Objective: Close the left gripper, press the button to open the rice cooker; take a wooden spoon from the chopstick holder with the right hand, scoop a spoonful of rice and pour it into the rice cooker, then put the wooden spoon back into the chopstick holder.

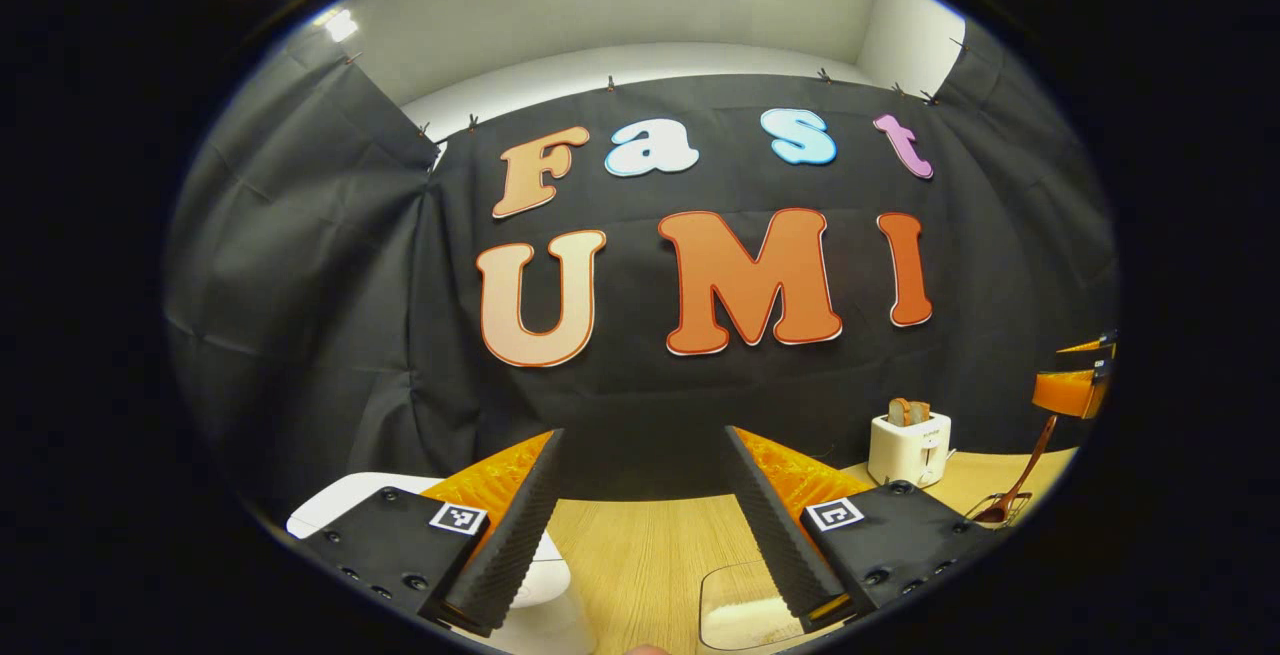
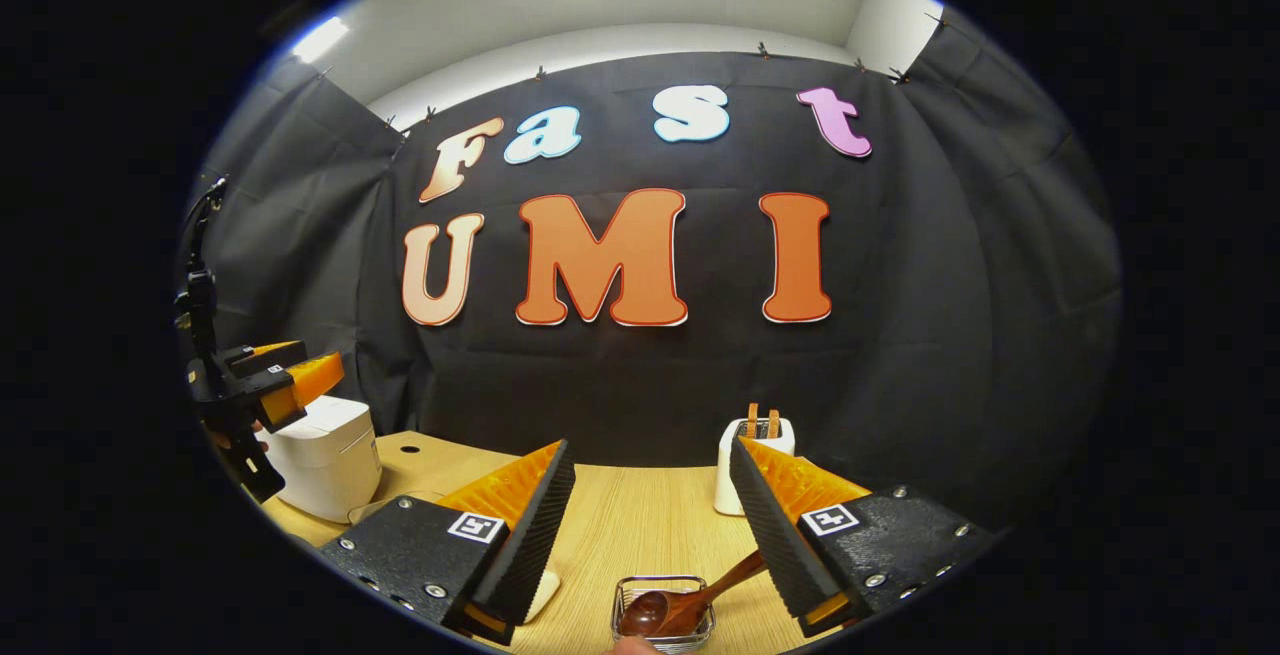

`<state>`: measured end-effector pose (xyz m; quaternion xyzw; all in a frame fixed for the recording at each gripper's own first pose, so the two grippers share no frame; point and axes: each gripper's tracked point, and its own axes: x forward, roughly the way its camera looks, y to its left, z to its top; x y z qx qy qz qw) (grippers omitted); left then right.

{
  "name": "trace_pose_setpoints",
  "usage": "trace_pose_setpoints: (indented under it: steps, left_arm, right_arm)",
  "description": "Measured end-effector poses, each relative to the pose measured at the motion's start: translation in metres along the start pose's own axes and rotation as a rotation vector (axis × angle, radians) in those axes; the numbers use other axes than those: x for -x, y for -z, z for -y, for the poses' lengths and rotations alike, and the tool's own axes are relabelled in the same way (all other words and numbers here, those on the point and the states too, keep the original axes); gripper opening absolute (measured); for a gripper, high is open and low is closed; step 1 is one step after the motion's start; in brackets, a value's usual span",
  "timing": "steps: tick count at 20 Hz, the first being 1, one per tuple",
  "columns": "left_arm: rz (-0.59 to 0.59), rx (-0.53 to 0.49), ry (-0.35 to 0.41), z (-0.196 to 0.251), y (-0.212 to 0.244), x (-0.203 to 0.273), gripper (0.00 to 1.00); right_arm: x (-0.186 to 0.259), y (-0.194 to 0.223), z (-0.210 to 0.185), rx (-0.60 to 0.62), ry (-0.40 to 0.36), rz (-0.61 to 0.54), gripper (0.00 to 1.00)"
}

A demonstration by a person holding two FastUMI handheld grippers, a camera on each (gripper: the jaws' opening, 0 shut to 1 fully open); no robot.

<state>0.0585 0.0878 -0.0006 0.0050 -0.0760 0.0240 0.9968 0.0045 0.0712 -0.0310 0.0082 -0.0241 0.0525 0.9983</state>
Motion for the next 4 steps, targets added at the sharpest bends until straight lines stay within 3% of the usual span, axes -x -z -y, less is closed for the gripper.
trace_pose_setpoints:
  steps: [1,4]
  left_arm:
    - [0.000,-0.003,0.004,0.0025,0.0000,0.0008,0.96]
    - [-0.005,-0.001,0.014,0.0049,0.0013,-0.0004,1.00]
  right_arm:
    - [0.0000,0.0004,-0.0003,-0.002,-0.001,-0.001,0.92]
    - [0.0013,0.0007,-0.0018,-0.015,-0.012,-0.004,0.92]
